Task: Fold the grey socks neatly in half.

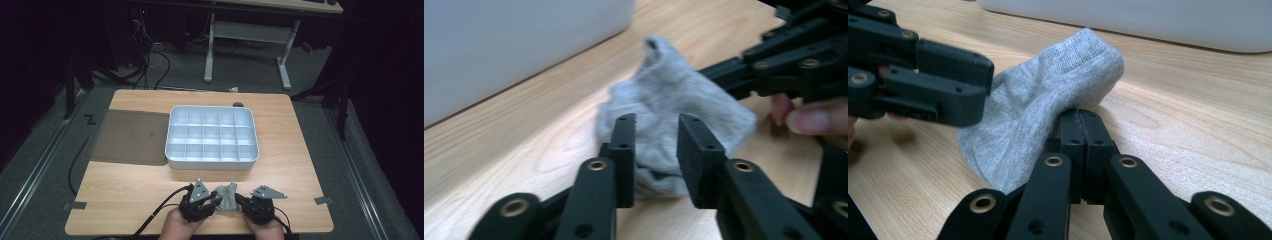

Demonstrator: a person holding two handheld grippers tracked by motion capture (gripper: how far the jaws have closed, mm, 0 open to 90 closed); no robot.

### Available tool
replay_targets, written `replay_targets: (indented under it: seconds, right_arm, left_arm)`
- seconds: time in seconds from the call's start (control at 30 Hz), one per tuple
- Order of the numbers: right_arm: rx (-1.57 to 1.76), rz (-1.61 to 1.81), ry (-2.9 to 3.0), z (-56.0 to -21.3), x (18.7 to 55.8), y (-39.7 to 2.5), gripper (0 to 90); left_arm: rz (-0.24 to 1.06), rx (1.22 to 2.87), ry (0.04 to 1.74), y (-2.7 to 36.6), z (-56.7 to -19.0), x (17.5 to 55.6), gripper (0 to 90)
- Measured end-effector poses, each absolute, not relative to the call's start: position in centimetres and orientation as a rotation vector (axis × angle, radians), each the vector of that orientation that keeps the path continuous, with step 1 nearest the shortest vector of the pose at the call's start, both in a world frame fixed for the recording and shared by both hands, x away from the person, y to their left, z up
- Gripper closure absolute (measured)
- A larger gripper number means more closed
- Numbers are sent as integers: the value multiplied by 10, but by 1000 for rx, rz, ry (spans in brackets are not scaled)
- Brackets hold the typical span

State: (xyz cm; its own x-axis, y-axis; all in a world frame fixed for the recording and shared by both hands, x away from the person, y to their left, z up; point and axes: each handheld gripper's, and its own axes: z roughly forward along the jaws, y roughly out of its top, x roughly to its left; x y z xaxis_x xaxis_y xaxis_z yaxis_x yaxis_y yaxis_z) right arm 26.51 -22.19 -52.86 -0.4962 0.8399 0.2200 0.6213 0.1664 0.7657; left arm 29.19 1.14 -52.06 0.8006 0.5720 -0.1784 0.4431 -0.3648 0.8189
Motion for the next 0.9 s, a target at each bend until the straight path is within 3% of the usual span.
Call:
replay_targets:
  seconds: [0.17, 0.33, 0.9]
  right_arm:
    - [1414, 1235, 2190, -528, 264, -221, 900]
    - [1402, 1241, 2186, -525, 263, -218, 900]
    - [1269, 1211, 2228, -504, 262, -193, 900]
  left_arm:
    - [114, 1999, 834, 15, -527, 302, 628]
    - [121, 2024, 868, 12, -531, 304, 699]
    - [198, 2057, 841, 0, -532, 296, 747]
